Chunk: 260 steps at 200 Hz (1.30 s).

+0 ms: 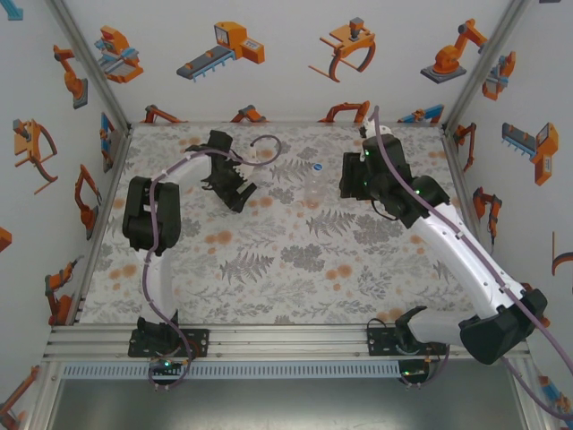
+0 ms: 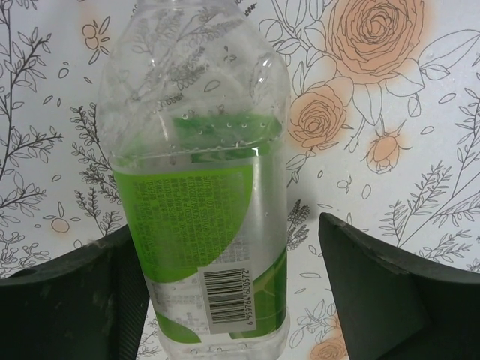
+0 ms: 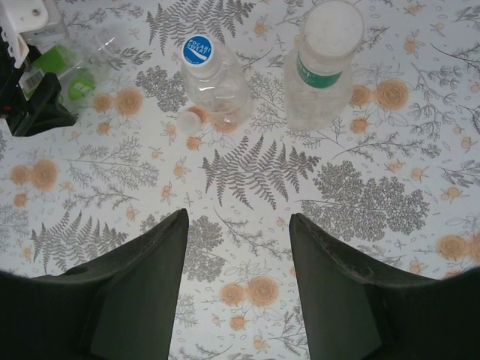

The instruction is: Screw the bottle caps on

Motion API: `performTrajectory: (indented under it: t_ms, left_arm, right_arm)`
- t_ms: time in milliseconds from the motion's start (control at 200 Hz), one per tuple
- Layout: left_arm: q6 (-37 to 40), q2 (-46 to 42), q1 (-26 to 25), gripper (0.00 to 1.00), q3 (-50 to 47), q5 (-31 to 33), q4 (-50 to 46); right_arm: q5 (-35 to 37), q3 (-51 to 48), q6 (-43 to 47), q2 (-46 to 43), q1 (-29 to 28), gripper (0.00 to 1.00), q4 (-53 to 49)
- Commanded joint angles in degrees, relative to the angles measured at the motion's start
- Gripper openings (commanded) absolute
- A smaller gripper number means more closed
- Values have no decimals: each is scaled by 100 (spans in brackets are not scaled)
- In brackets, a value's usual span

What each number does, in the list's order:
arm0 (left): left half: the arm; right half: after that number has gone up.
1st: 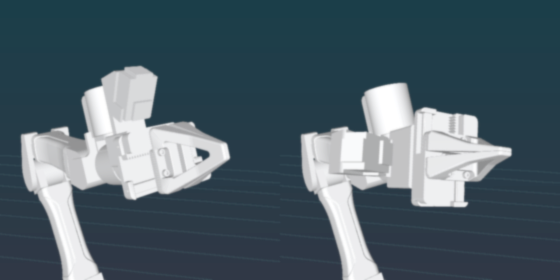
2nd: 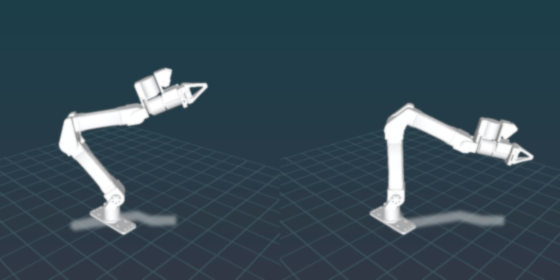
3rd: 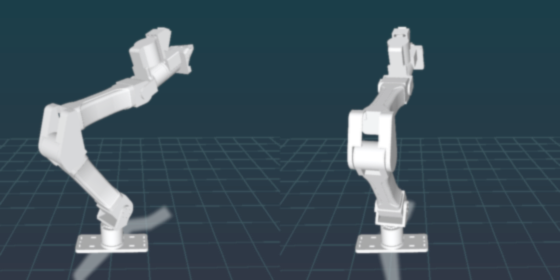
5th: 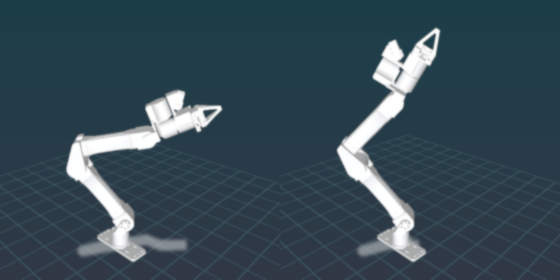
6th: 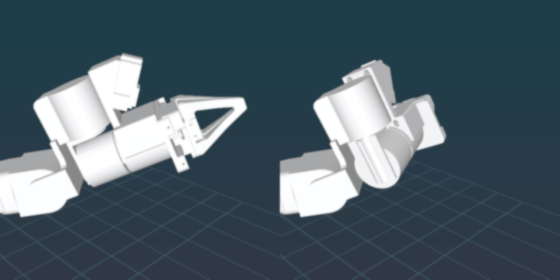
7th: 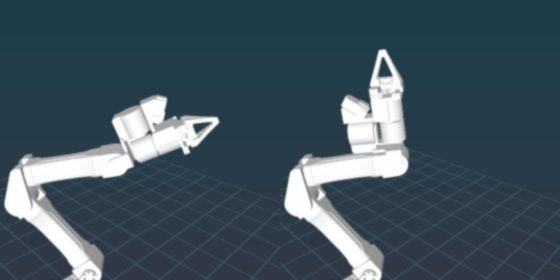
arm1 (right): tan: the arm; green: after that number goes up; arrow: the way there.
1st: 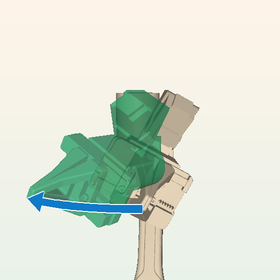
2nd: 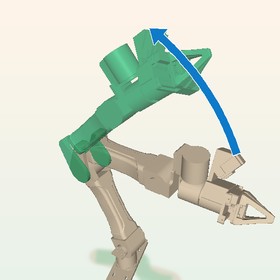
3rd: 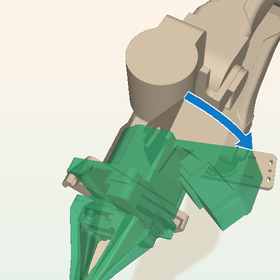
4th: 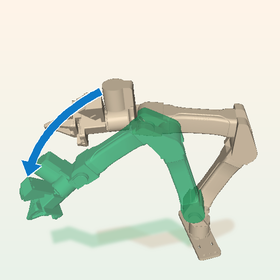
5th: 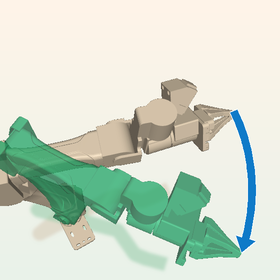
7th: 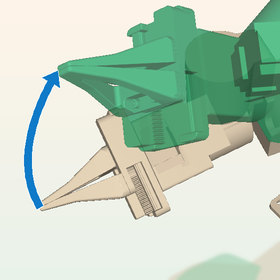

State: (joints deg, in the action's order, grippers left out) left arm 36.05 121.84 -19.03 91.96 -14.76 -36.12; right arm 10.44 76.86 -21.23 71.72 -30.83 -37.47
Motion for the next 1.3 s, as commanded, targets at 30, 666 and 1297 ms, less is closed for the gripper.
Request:
performTrajectory:
  t_ms: [30, 666, 1297]
  left_arm:
    - [-258, -77, 27, 74, -238, -185, 255]
    - [-391, -778, 57, 37, -692, -373, 595]
    - [-1408, -3356, 99, 5, -1373, -1106, 1202]
  right_arm:
    - [-52, -81, -116, -38, -5, 54, 83]
    - [-163, -335, -149, -376, -11, 53, -239]
    - [-216, -87, -365, 488, -640, 51, -308]
